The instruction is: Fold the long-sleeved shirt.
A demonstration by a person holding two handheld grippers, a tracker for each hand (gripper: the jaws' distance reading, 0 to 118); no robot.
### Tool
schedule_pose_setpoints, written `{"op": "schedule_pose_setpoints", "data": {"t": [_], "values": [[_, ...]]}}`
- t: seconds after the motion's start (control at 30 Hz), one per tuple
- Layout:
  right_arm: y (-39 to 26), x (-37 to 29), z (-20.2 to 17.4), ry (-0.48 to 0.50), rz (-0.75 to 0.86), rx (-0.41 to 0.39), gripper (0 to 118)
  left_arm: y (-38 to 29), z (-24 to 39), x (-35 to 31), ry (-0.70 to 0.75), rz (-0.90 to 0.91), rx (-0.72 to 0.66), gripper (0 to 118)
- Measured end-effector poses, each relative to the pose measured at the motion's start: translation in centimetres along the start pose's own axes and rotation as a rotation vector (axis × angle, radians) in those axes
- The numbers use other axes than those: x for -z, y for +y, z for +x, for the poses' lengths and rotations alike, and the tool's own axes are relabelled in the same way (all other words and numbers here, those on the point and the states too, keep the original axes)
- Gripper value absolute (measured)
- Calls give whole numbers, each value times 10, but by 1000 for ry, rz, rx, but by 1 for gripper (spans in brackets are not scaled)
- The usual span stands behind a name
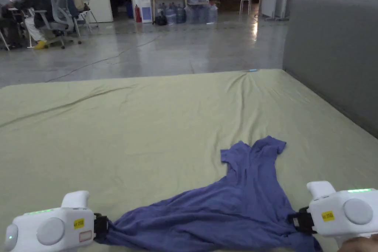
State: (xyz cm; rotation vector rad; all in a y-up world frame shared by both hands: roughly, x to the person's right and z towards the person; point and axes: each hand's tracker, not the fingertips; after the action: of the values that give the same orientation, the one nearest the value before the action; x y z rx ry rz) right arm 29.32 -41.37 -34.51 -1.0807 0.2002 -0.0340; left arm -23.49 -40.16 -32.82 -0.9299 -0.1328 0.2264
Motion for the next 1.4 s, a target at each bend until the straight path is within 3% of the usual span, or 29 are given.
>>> {"op": "schedule_pose_setpoints", "data": {"t": [0.1, 0.17, 0.2, 0.23, 0.27, 0.3, 0.33, 0.37, 0.4, 0.5, 0.53, 0.57, 0.6, 0.63, 0.73, 0.77, 0.8, 0.83, 0.87, 1.0, 1.1, 1.13, 1.2, 1.23, 1.27, 1.3, 1.33, 1.37, 1.4], "values": [[-26, 24, -1, -10, -38, -13, 0, -26, -14, 18, 30, -23, 10, 0], [-30, 23, 1, -29, -29, 3, 12, -32, -23, 16, 17, -26, -34, 0], [-28, 16, 5, -17, -5, 30, 32, -33, -27, 12, 14, -3, -74, 10], [-26, 8, 8, -9, 12, 48, 74, -35, -27, 2, 8, 26, -107, 49], [-24, -3, 9, -7, 44, 61, 95, -32, -31, -6, -6, 34, -129, 75], [-24, -18, 9, -12, 88, 72, 102, -28, -34, -14, -18, 40, -141, 87], [-23, -31, 10, -19, 138, 61, 102, -28, -31, -27, -43, 44, -132, 87], [-22, -45, 10, -6, 207, 47, 112, -30, -25, -40, -60, 63, -124, 109], [-21, -58, 11, 1, 264, 40, 112, -27, -25, -51, -78, 108, -110, 114], [-15, -79, 8, -32, 233, 61, 108, -20, -16, -70, -53, 125, -84, 110], [-15, -83, 6, -34, 242, 60, 78, -18, -13, -76, -40, 155, -64, 82], [-17, -84, 4, -34, 258, 51, 28, -16, -11, -78, -35, 182, -38, 32], [-16, -80, 0, -49, 248, 33, 0, -14, -7, -78, -19, 181, -22, 0], [-17, -76, -4, -81, 233, -9, 0, -19, 1, -81, 3, 193, 12, 0], [-23, -64, -14, -52, 217, -58, 0, -16, 6, -83, -42, 179, 11, 0], [-24, -59, -16, -54, 224, -58, 9, -15, 8, -78, -47, 176, 10, 0], [-23, -52, -17, -52, 226, -64, 38, -15, 10, -78, -49, 175, 11, 0], [-19, -53, -15, -59, 210, -78, 90, -15, 12, -78, -49, 173, 16, 0], [-19, -41, -14, -69, 156, -92, 113, -15, 13, -77, -49, 172, 20, 0], [-22, -10, -13, -144, 64, -128, 114, -18, 19, -72, -56, 162, 15, 0], [-25, 2, -11, -122, 46, -111, 113, -21, 22, -59, -32, 154, 21, 0], [-25, 10, -10, -106, 24, -100, 111, -23, 21, -52, -9, 148, 19, 23], [-25, 26, -8, -83, -16, -83, 99, -24, 17, -33, 16, 109, 17, 98], [-25, 27, -10, -90, -30, -85, 78, -26, 16, -22, 35, 63, 14, 117], [-25, 34, -10, -96, -42, -88, 59, -29, 15, -14, 48, 33, 11, 117], [-25, 39, -10, -106, -46, -93, 46, -31, 15, -7, 53, 39, 9, 117], [-26, 45, -9, -125, -55, -100, 46, -33, 16, -4, 55, 52, 9, 117], [-26, 47, -9, -132, -62, -96, 12, -34, 16, -1, 60, 52, 8, 117], [-26, 47, -6, -118, -54, -77, 9, -34, 16, 3, 62, 51, 7, 117]]}}
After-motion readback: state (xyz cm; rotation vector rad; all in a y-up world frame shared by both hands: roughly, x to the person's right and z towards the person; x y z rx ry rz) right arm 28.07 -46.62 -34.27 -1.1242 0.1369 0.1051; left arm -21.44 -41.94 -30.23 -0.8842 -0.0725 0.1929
